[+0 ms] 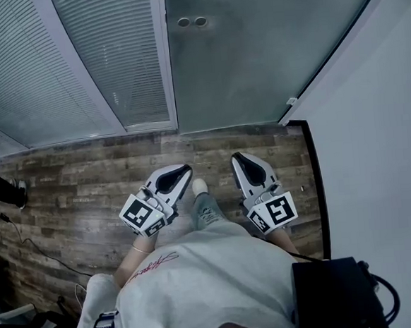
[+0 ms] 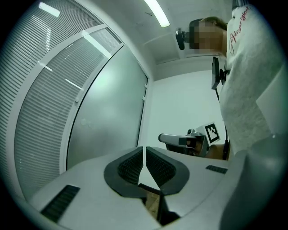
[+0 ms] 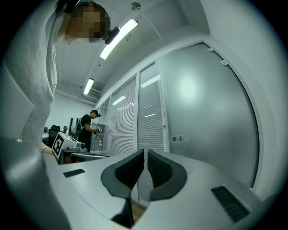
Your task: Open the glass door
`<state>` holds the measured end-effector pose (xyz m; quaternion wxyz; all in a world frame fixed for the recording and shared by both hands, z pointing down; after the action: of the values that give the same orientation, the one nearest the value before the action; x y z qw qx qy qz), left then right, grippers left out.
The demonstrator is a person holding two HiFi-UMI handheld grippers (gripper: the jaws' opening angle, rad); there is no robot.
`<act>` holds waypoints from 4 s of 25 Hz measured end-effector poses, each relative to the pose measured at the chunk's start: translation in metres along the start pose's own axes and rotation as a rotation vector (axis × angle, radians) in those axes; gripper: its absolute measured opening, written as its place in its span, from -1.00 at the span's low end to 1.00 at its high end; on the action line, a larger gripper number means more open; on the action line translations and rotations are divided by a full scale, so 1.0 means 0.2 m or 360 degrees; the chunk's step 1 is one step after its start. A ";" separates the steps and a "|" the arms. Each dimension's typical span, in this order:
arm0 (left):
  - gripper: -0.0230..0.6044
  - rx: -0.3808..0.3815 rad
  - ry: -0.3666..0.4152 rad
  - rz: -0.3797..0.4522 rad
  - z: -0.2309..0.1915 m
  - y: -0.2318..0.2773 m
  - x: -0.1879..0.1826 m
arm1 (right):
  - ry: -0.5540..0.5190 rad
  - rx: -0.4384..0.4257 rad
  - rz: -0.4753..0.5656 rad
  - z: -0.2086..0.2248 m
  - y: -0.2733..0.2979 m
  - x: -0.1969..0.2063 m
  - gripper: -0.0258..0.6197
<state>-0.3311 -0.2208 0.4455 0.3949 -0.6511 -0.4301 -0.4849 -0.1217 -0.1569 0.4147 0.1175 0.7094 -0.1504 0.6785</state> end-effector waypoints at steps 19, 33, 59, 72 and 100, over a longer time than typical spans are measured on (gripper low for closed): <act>-0.81 -0.0196 0.0081 0.0111 -0.92 0.65 -0.27 | -0.0054 -0.0012 0.0003 0.85 1.08 -0.04 -0.82; -0.81 -0.0414 0.0081 0.0100 -1.17 0.74 -0.29 | -0.0246 0.0013 -0.0037 1.17 1.95 0.04 -0.54; -0.82 -0.0540 0.0032 0.0039 -1.22 0.65 -0.26 | 0.0000 0.0430 0.0054 1.23 2.39 0.08 -0.50; -0.82 -0.0586 0.0035 0.0098 -1.18 0.53 -0.27 | -0.0009 0.0414 0.0084 1.19 2.32 0.08 -0.51; -0.82 -0.0530 0.0045 0.0109 -0.74 0.21 -0.25 | -0.0020 0.0245 0.0135 1.00 1.86 0.08 -0.51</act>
<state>-0.3433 -0.3801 0.4260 0.3040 -0.7148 -0.3159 -0.5448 -0.0753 -0.5770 0.4074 0.0329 0.7136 -0.1285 0.6879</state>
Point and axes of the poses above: the fingertips, and each gripper's own axes: y forward along the fingers, z to its right, x out of its underside, the point moved 8 cm from there along -y, backward along the fingers, and after that the axes turned 3 degrees about -y, right-handed, at the moved point
